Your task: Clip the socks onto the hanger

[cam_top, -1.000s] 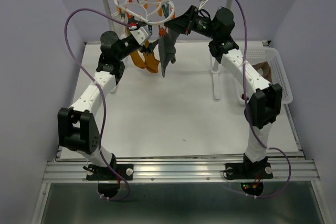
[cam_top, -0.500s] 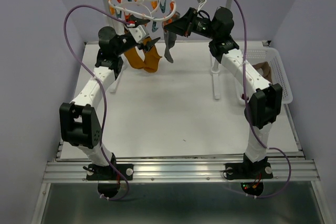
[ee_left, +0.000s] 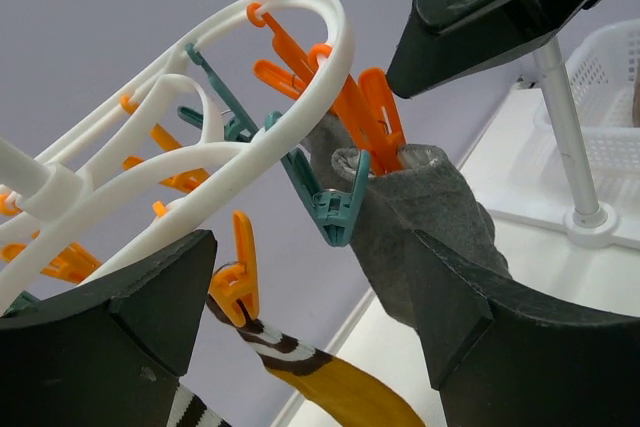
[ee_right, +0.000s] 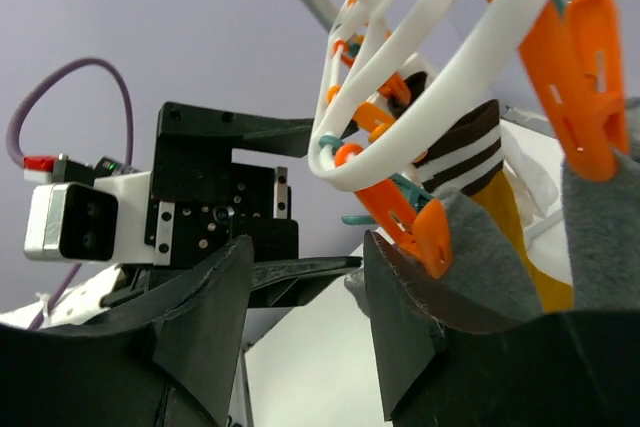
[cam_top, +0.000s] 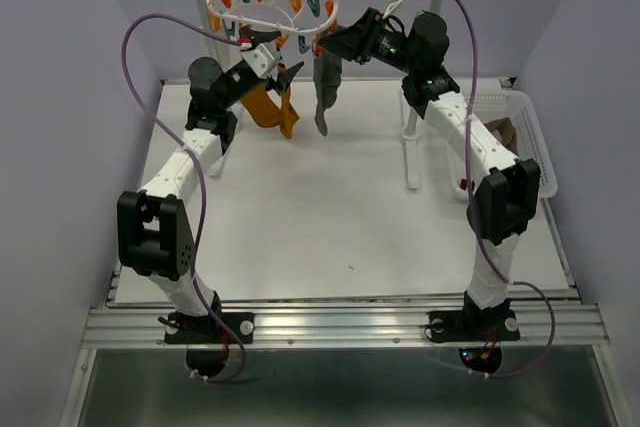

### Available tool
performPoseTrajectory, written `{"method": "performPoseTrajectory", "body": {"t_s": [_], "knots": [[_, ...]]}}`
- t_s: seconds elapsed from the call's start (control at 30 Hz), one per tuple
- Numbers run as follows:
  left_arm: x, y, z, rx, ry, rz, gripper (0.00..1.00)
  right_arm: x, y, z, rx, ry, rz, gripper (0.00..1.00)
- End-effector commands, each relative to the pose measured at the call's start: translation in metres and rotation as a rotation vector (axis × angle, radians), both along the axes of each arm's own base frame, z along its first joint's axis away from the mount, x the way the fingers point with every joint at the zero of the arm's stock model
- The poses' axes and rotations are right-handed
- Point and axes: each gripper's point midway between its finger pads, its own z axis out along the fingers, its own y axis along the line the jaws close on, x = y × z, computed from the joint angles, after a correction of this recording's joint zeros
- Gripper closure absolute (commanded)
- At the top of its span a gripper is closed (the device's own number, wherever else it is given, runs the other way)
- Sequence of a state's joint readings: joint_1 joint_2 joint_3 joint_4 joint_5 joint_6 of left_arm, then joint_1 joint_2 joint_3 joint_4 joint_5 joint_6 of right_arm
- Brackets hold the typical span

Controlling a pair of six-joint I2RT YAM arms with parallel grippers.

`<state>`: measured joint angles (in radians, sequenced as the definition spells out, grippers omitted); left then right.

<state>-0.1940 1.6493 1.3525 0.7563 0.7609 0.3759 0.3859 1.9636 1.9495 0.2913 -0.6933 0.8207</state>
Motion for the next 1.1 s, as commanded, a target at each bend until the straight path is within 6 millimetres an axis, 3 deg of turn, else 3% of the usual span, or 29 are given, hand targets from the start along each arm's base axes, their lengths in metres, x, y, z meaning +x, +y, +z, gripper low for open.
{"method": "performPoseTrajectory", "body": {"t_s": [0.0,0.13,0.3,0.57,0.87,1.07], "knots": [[-0.01,0.01,0.045,-0.057,-0.141,0.034,0.13,0.001,-0.018,0.044,0.055,-0.082,-0.112,0.46],[-0.01,0.01,0.044,-0.055,-0.144,0.037,0.13,0.015,-0.027,0.058,0.091,-0.086,-0.18,0.45],[-0.01,0.012,0.045,-0.053,-0.152,0.045,0.13,0.034,-0.034,0.058,0.113,-0.048,-0.27,0.4],[-0.013,0.011,0.046,-0.045,-0.162,0.045,0.13,0.045,-0.036,0.067,0.145,-0.047,-0.3,0.39],[-0.018,0.011,0.047,-0.046,-0.164,0.038,0.13,0.063,-0.05,0.034,0.103,0.028,-0.431,0.39],[-0.018,0.011,0.045,-0.046,-0.159,0.036,0.13,0.058,-0.051,0.034,0.129,0.019,-0.422,0.39]]}}
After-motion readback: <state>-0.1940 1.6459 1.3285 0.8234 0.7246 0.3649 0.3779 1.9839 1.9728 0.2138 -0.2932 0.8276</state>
